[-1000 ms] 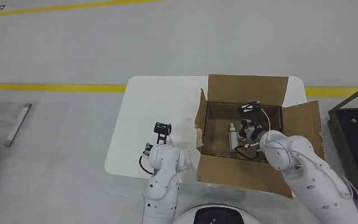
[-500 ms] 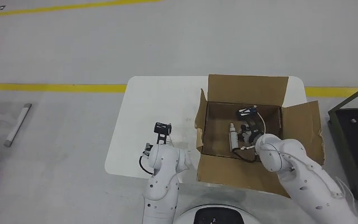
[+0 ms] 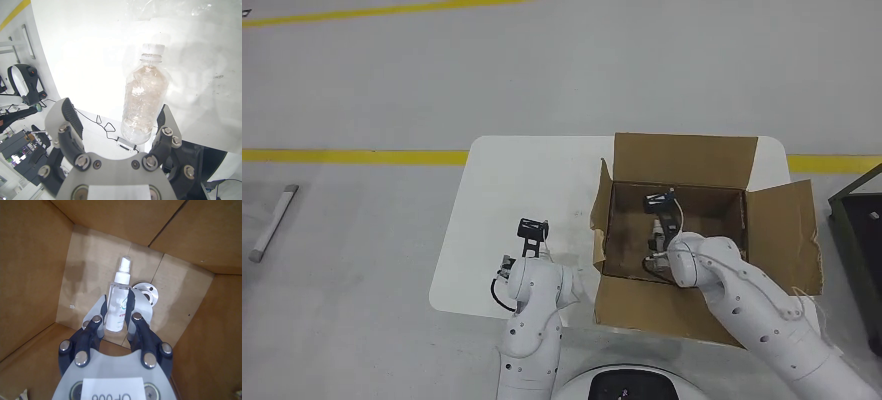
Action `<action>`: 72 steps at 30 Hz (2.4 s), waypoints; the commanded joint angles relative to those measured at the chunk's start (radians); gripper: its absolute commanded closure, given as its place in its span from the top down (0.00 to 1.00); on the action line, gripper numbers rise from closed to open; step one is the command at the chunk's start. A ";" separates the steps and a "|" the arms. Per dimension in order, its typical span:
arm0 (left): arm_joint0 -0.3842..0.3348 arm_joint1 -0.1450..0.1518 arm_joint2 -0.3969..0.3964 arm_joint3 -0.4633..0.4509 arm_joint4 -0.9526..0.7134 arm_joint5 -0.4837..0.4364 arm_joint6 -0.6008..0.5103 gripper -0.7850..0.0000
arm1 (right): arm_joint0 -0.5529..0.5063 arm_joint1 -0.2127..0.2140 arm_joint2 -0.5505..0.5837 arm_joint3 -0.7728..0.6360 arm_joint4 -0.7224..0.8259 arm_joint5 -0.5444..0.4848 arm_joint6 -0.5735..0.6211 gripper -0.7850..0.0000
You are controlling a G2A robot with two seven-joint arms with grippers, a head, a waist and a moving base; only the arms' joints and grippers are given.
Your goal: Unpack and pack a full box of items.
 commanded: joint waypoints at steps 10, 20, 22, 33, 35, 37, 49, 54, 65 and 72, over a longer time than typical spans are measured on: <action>0.000 0.000 0.000 0.000 0.000 0.000 0.000 1.00 | 0.028 -0.021 -0.019 0.090 0.003 -0.004 -0.008 0.39; 0.000 0.000 0.000 0.000 0.000 0.000 0.000 1.00 | 0.050 -0.041 -0.032 0.159 0.025 -0.025 -0.018 0.41; 0.000 0.000 0.000 0.000 0.000 0.000 0.000 1.00 | 0.056 -0.045 -0.034 0.172 0.026 -0.028 -0.018 0.42; 0.000 0.000 0.000 0.000 0.000 0.000 0.000 1.00 | 0.079 -0.063 -0.045 0.226 0.034 -0.047 -0.019 0.41; 0.000 0.000 0.000 0.000 0.000 0.000 0.000 1.00 | 0.081 -0.066 -0.047 0.233 0.032 -0.050 -0.017 0.42; 0.000 0.000 0.000 0.000 0.000 0.000 0.000 1.00 | 0.084 -0.068 -0.048 0.238 0.029 -0.052 -0.016 0.40; 0.000 0.000 0.000 0.000 0.000 0.000 0.000 1.00 | 0.069 -0.073 -0.023 0.205 0.015 -0.063 -0.027 0.00; 0.000 0.000 0.000 0.000 0.000 0.000 0.000 1.00 | 0.005 -0.057 0.052 0.048 0.027 -0.087 -0.060 0.00; 0.000 0.000 0.000 0.000 0.000 0.000 0.000 1.00 | -0.299 -0.001 0.357 -0.426 0.064 -0.288 -0.284 0.00; 0.000 0.000 0.000 0.000 0.000 0.000 0.000 1.00 | -0.343 0.003 0.392 -0.461 0.072 -0.306 -0.324 0.00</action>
